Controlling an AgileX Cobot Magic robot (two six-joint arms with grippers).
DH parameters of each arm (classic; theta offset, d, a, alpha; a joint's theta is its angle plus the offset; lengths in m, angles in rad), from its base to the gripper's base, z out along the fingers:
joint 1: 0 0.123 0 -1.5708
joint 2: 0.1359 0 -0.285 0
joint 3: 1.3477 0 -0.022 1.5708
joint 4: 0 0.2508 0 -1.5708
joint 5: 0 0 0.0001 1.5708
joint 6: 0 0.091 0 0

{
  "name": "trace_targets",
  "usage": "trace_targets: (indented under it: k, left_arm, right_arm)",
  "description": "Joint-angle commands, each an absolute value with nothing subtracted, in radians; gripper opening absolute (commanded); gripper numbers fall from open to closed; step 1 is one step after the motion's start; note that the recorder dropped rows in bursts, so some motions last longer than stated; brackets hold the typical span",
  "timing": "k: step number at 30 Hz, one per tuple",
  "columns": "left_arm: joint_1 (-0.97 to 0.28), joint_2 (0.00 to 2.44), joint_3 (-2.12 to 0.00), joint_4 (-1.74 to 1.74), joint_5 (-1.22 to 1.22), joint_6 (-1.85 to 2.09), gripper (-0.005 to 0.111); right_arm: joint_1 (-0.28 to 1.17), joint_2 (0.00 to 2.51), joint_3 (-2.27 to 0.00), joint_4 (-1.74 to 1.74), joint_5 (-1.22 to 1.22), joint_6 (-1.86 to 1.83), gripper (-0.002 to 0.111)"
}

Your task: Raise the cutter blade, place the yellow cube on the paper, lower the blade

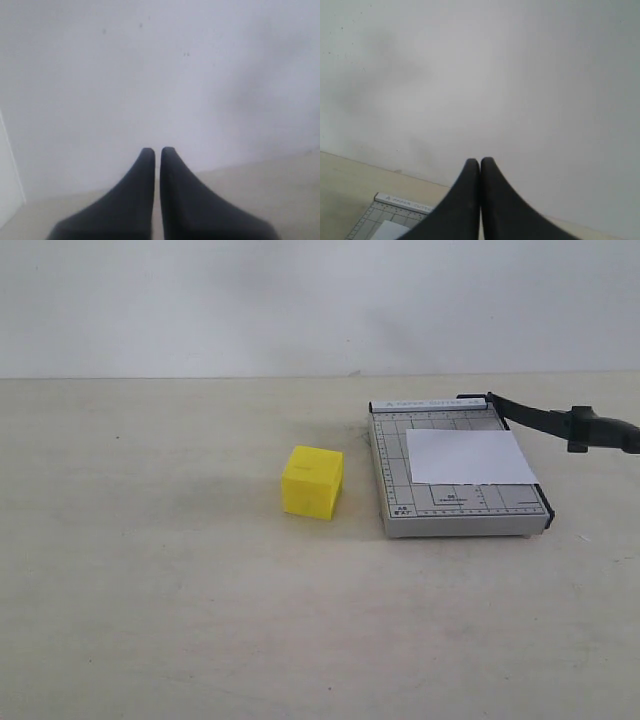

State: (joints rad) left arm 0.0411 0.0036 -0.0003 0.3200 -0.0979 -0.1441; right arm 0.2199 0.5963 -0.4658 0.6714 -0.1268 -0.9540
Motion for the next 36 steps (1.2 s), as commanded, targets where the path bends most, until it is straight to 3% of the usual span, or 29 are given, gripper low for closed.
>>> trace_targets:
  k: [1, 13, 19, 22, 24, 28, 32, 36]
  left_arm:
    - [0.036, 0.0, 0.0, 0.302, -0.241, -0.173, 0.004]
    - [0.036, 0.0, 0.0, 0.309, -0.403, -1.001, 0.004]
    - [0.036, 0.0, 0.0, 0.127, -0.41, -0.863, 0.004]
    - [0.036, 0.041, -0.09, 0.309, -0.299, -0.925, 0.004]
    - [0.036, 0.183, -0.193, 0.673, -0.342, -1.124, 0.004]
    - [0.036, 0.638, -0.47, 1.315, -0.689, -1.523, 0.004]
    - [0.004, 1.012, -0.684, 1.363, -0.814, -1.544, 0.004]
    - [-0.161, 1.312, -0.839, 1.339, -0.716, -1.517, 0.004]
  right_arm:
    - [0.219, 0.591, -0.46, 0.675, -0.184, -1.009, 0.0]
    - [0.219, 0.703, -0.46, 0.825, -0.204, -1.004, 0.0]
    - [0.219, 0.791, -0.459, 0.825, -0.232, -1.004, 0.0]
    - [0.219, 0.802, -0.459, 0.866, -0.266, -1.004, 0.0]
    - [0.219, 0.802, -0.442, 0.931, -0.329, -1.004, 0.0]
    - [0.219, 0.802, -0.385, 1.183, -0.446, -1.098, 0.0]
    - [0.219, 0.8, -0.337, 1.524, -0.378, -1.373, 0.0]
    - [0.219, 0.8, -0.326, 1.744, -0.283, -1.682, 0.0]
